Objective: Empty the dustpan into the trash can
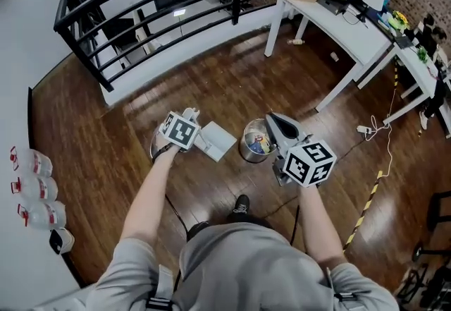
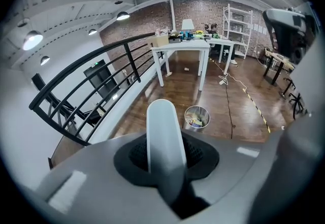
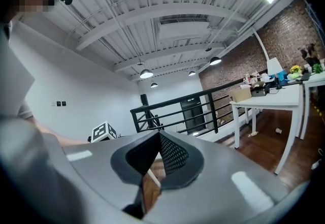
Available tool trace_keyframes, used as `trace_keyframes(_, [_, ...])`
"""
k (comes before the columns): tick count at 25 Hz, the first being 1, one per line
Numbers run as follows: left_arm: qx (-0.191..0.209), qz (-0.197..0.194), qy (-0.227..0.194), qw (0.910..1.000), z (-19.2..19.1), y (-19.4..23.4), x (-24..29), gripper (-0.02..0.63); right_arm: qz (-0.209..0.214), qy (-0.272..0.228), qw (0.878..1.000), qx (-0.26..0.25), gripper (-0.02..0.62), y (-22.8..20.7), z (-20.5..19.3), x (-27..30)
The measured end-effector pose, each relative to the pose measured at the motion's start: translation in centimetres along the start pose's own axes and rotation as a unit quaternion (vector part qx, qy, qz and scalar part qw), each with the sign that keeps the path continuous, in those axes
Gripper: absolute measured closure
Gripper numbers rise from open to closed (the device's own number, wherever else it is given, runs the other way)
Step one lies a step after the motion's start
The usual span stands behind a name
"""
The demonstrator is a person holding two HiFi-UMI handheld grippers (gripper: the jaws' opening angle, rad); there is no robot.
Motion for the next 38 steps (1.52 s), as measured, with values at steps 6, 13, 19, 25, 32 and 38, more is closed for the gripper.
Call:
trace_keyframes(6, [-0.011,-0.004,0.007,0.9999,0.3,0.0,2.7,0.522,0.003,0.002,1.000,0.021,0.595,-3.2,-0.2,0.6])
trace_keyframes(13, [-0.034,-0.010,0.029,0.9990,-1.0,1.2,4.5,0.520,-0.006,0.000,0.999,0.035,0.595,-3.9,0.6,3.1])
trace_keyframes(19, [-0.028,-0.014,0.018,0.9993,-1.5,3.0,5.1,0.515,-0.007,-0.010,1.000,0.025,0.595,-2.6,2.4,5.9])
trace_keyframes(25, [0.002,-0.014,0.054,0.9984,-3.8,2.2,5.5,0.434,0.005,-0.014,0.999,0.029,0.595,-1.4,2.7,7.5])
trace_keyframes(32, [-0.012,-0.004,0.065,0.9978,-7.3,3.5,5.8,0.336,0.025,-0.005,0.999,0.025,0.595,0.3,2.2,9.6])
trace_keyframes(38, [-0.039,-0.013,0.043,0.9982,-9.1,4.4,5.1,0.229,0.044,0.001,0.999,0.013,0.595,2.3,2.6,11.1])
Point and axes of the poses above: the fingertips, and each gripper's own axes: x forward along the fingers, y to its left, z out of its top, the point moved 7 cm from there along -x, backward along the fingers, and after that the axes turned 8 degrees about y, right-handed, at the moved point
